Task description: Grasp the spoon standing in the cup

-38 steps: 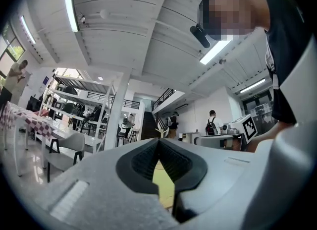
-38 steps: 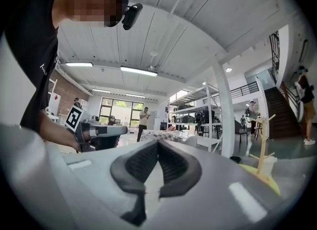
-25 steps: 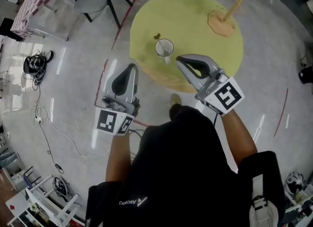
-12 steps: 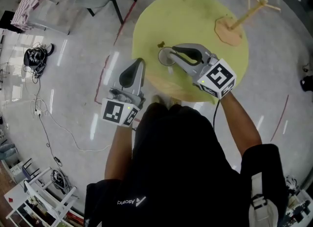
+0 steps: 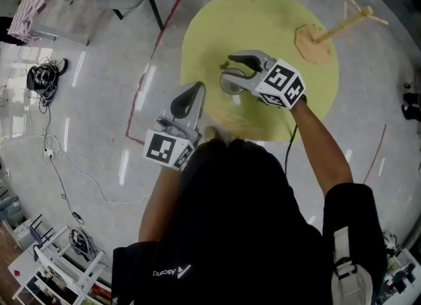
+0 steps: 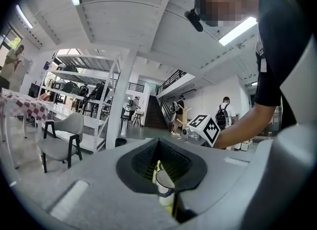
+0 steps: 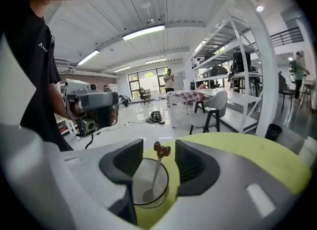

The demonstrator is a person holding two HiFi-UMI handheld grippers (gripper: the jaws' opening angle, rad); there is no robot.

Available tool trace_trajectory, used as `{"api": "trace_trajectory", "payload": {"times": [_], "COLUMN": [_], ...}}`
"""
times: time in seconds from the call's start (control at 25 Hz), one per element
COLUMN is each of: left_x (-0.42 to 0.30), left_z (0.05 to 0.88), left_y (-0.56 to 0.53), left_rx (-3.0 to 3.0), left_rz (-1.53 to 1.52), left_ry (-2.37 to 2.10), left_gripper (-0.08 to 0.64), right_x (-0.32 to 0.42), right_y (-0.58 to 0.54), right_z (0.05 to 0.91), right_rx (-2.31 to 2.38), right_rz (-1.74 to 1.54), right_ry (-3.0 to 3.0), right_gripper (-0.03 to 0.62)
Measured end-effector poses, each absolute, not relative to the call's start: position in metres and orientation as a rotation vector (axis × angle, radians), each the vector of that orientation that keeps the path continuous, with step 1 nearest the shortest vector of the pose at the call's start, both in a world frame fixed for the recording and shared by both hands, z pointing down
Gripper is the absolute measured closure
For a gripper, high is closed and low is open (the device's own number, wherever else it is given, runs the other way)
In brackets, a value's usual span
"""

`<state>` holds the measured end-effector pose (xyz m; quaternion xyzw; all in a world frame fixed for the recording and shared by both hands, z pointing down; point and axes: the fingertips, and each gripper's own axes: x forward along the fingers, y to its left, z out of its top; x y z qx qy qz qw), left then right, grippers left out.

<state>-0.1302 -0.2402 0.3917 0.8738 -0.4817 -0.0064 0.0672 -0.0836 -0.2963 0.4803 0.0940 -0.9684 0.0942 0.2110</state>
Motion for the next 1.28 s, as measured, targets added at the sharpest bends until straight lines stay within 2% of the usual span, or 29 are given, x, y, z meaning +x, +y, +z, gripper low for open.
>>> {"api": "trace_trajectory", "payload": {"times": [0.24,0.4,1.0,1.28], "left_x": [-0.141,-0.145,-0.14,-0.135], "left_z": [0.397,0.402,0.402,0.379], "left_y": [-0.25,-0.25,-0.249,-0.244], "left_rx": [2.625,2.62,2.655,2.703], "left_rz": [-0.003,0.003,-0.006,-0.024], "left_ry": [-1.422,-1.408,-1.35,-1.361], "left_gripper": [0.549,0.549,0.549,0.549], "right_x": [-0.099,-0.1,-0.073,-0.056], "right_y": [-0.305,-0.304,-0.294,-0.283], "right_z": [0.498,0.502,0.472,0.415], "right_rx": [0.205,0.187,0.424,0.577], "right_rz": [0.301,0.299,0.194,0.145], "right_ry": [-2.63,-2.611,-2.704,-2.806], "right_gripper": [0.394,0.483,0.489,0.489]}}
